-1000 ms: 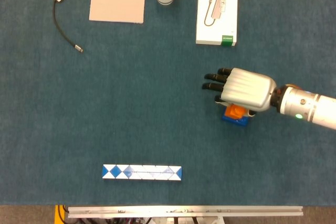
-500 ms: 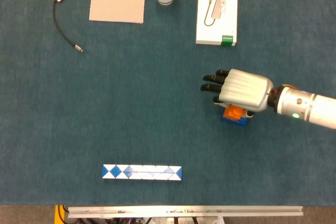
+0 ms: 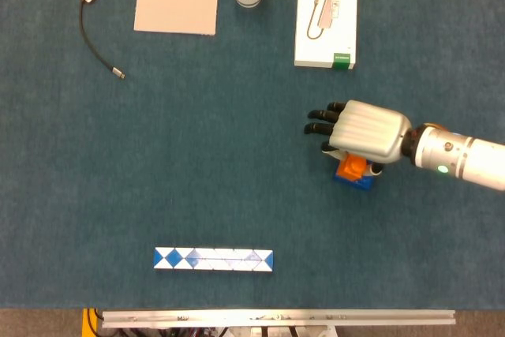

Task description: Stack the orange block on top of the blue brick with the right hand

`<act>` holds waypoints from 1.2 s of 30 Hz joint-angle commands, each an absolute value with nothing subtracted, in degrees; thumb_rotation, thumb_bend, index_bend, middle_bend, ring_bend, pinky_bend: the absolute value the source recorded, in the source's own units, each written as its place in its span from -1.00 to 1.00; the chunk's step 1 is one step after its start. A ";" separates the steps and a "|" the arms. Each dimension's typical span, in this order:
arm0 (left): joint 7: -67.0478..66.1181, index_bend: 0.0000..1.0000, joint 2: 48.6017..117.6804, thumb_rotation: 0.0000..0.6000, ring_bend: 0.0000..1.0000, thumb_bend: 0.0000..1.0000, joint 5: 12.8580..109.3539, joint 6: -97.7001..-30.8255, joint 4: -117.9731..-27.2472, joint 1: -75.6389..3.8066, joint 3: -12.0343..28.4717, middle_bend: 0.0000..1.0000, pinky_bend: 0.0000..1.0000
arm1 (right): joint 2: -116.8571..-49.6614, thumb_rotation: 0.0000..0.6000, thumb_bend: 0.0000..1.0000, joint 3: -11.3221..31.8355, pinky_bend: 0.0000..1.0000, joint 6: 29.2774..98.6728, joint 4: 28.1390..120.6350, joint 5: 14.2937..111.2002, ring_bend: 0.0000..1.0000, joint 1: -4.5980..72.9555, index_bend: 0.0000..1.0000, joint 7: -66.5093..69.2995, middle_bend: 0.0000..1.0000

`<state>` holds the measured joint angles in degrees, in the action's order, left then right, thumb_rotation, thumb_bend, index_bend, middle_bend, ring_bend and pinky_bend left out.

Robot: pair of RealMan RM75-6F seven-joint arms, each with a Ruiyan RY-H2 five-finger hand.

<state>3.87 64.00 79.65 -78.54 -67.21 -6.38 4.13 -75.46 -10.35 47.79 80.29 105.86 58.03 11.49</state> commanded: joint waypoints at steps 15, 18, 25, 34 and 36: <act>4.21 -0.25 64.13 1.00 -0.35 -0.57 79.48 -78.63 -66.94 -6.06 4.12 -0.26 0.04 | -76.47 1.00 -0.59 -10.89 -0.51 45.81 78.95 105.08 -0.79 58.59 0.41 11.44 -0.59; 4.17 -0.25 64.13 1.00 -0.35 -0.57 79.42 -78.62 -66.95 -6.03 4.14 -0.26 0.04 | -76.42 1.00 -0.59 -10.99 -0.51 45.97 78.79 105.21 -0.79 58.54 0.41 11.09 -0.59; 3.87 -0.25 64.21 1.00 -0.35 -0.57 79.52 -78.78 -67.02 -6.09 4.22 -0.26 0.04 | -75.48 1.00 -0.63 -10.82 -0.51 45.95 79.51 104.70 -0.79 58.21 -0.23 9.06 -0.59; 3.27 -0.25 63.93 1.00 -0.35 -0.57 79.62 -79.17 -67.81 -5.92 4.18 -0.26 0.04 | -74.72 1.00 -0.70 -10.39 -0.51 45.69 80.71 103.64 -0.79 57.51 -0.79 6.53 -0.61; 3.09 -0.25 63.85 1.00 -0.35 -0.57 79.64 -79.34 -68.07 -5.84 4.17 -0.26 0.04 | -74.59 1.00 -0.70 -10.20 -0.51 46.02 81.02 103.46 -0.79 57.27 -0.79 6.23 -0.62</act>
<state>3.14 63.88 79.63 -79.30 -68.02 -5.87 4.18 -74.66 -10.28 45.91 80.92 103.53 57.36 6.33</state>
